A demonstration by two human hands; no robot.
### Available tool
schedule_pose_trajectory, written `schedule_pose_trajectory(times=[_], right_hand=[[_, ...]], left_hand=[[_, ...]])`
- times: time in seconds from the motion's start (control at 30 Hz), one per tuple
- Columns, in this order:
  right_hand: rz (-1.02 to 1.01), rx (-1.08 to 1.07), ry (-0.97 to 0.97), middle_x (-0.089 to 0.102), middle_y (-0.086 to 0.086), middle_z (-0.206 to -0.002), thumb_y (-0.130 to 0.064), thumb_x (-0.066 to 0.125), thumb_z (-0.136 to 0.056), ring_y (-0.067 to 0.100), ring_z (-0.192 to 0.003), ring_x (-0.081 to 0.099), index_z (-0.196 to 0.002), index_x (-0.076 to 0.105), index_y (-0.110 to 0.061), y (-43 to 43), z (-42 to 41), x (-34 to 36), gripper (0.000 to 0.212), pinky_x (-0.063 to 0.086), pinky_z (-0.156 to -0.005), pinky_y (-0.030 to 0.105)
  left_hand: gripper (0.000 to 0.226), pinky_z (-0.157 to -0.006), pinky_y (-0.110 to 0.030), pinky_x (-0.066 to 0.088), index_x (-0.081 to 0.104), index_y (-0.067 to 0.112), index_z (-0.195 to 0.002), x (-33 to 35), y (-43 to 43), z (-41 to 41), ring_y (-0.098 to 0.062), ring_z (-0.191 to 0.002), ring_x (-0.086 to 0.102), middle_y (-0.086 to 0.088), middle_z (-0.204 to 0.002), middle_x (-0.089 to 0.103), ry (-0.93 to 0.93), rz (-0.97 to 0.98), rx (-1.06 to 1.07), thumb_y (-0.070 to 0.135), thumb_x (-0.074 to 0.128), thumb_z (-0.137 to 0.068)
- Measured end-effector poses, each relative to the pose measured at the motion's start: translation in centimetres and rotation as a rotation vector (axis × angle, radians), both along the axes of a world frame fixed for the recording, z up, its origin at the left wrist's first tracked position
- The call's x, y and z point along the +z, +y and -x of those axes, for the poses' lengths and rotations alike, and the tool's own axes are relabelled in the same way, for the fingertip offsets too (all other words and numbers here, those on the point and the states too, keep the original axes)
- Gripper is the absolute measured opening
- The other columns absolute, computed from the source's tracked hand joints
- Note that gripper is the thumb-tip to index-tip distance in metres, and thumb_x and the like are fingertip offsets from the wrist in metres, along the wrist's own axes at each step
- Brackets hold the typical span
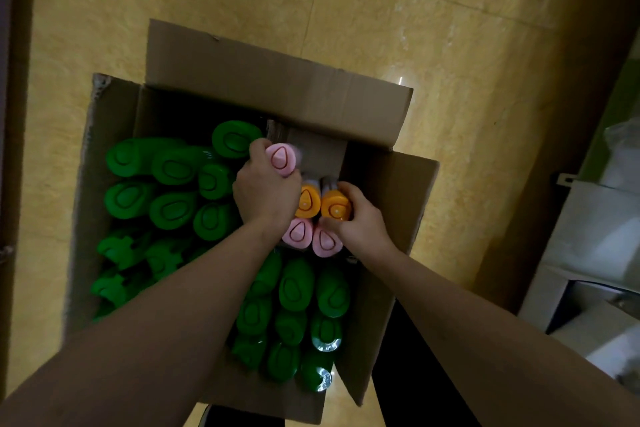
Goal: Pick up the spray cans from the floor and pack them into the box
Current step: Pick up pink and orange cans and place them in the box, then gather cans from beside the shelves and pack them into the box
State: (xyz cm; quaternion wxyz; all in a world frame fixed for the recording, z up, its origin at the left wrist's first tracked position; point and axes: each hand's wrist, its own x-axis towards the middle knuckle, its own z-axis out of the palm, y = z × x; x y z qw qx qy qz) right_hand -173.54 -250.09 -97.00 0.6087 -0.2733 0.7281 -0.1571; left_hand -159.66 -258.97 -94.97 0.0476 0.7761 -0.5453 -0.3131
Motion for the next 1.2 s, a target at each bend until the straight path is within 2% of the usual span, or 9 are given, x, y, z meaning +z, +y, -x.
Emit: schedule_pose_trajectory(times=[0.13,0.33,0.43,0.53,0.77,0.87,0.97,1.07,1.2], right_hand=[[0.013,-0.009,0.014,0.053,0.005,-0.139,-0.02,0.079,-0.081,0.026,-0.123,0.054,-0.146,0.046,-0.025,-0.7,-0.1,0.2,0.072,0.049,-0.103,0.048],[0.02,0.014,0.044,0.049,0.004,-0.144,-0.024,0.08,-0.081,0.026,-0.128,0.052,-0.15,0.041,-0.024,-0.7,-0.3,0.3,0.079,0.048,-0.104,0.048],[0.026,0.023,0.068,0.049,0.003,-0.145,-0.025,0.08,-0.08,0.024,-0.128,0.051,-0.15,0.041,-0.025,-0.5,-0.3,1.0,0.08,0.048,-0.104,0.048],[0.045,0.044,0.1,0.048,0.002,-0.146,-0.027,0.08,-0.08,0.024,-0.13,0.049,-0.15,0.041,-0.024,-0.7,-0.2,2.1,0.08,0.047,-0.105,0.049],[0.12,0.086,0.18,0.051,0.0,-0.147,-0.03,0.077,-0.08,0.022,-0.135,0.047,-0.149,0.044,-0.024,-2.7,-0.5,7.2,0.077,0.044,-0.108,0.048],[0.193,0.106,0.246,0.053,0.001,-0.144,-0.035,0.078,-0.08,0.022,-0.133,0.048,-0.147,0.046,-0.024,-3.6,-0.7,11.9,0.075,0.044,-0.108,0.044],[0.252,0.148,0.322,0.049,0.002,-0.149,-0.042,0.076,-0.08,0.023,-0.136,0.044,-0.151,0.041,-0.024,-4.9,-0.6,18.6,0.081,0.04,-0.111,0.04],[0.346,0.199,0.424,0.042,0.003,-0.155,-0.043,0.074,-0.081,0.027,-0.141,0.038,-0.154,0.038,-0.025,-6.1,-0.1,27.6,0.083,0.034,-0.113,0.039],[0.504,0.174,0.592,0.029,0.002,-0.163,-0.047,0.07,-0.084,0.026,-0.148,0.026,-0.156,0.031,-0.033,-6.7,0.2,42.8,0.082,0.026,-0.118,0.04]], left_hand=[[0.049,-0.073,-0.039,0.042,0.051,0.017,-0.125,-0.1,0.6,-0.4,-0.04,-0.1,0.063,-0.014,-0.11,0.067,-0.064,-0.004,-0.106,0.022,0.071,-0.081],[0.059,-0.08,-0.044,0.048,0.048,0.014,-0.136,0.0,0.9,-0.6,-0.038,-0.111,0.058,-0.015,-0.122,0.064,-0.07,-0.044,-0.142,0.024,0.072,-0.083],[0.066,-0.089,-0.044,0.047,0.044,0.015,-0.143,0.5,1.2,-0.7,-0.036,-0.119,0.055,-0.012,-0.133,0.06,-0.057,-0.076,-0.158,0.025,0.071,-0.084],[0.066,-0.097,-0.045,0.045,0.046,0.015,-0.145,1.8,1.1,-0.8,-0.034,-0.123,0.052,-0.008,-0.137,0.058,-0.05,-0.041,-0.201,0.029,0.071,-0.085],[0.061,-0.101,-0.042,0.041,0.049,0.015,-0.145,7.3,0.2,-1.3,-0.032,-0.125,0.051,-0.01,-0.138,0.057,0.015,0.024,-0.232,0.03,0.067,-0.089],[0.064,-0.109,-0.045,0.037,0.043,0.014,-0.148,11.8,-0.7,-1.6,-0.033,-0.135,0.042,-0.012,-0.148,0.048,-0.01,0.05,-0.376,0.035,0.064,-0.092],[0.071,-0.116,-0.051,0.03,0.035,0.018,-0.153,18.3,-2.7,-2.0,-0.035,-0.145,0.027,-0.014,-0.157,0.036,-0.121,0.115,-0.563,0.047,0.06,-0.093],[0.077,-0.119,-0.053,0.024,0.029,0.024,-0.155,27.4,-4.8,-2.1,-0.035,-0.149,0.019,-0.011,-0.161,0.029,-0.151,0.208,-0.643,0.054,0.059,-0.091],[0.082,-0.12,-0.052,0.017,0.026,0.028,-0.156,42.3,-6.3,-1.9,-0.034,-0.151,0.013,-0.008,-0.163,0.024,-0.168,0.393,-0.688,0.062,0.056,-0.088]])
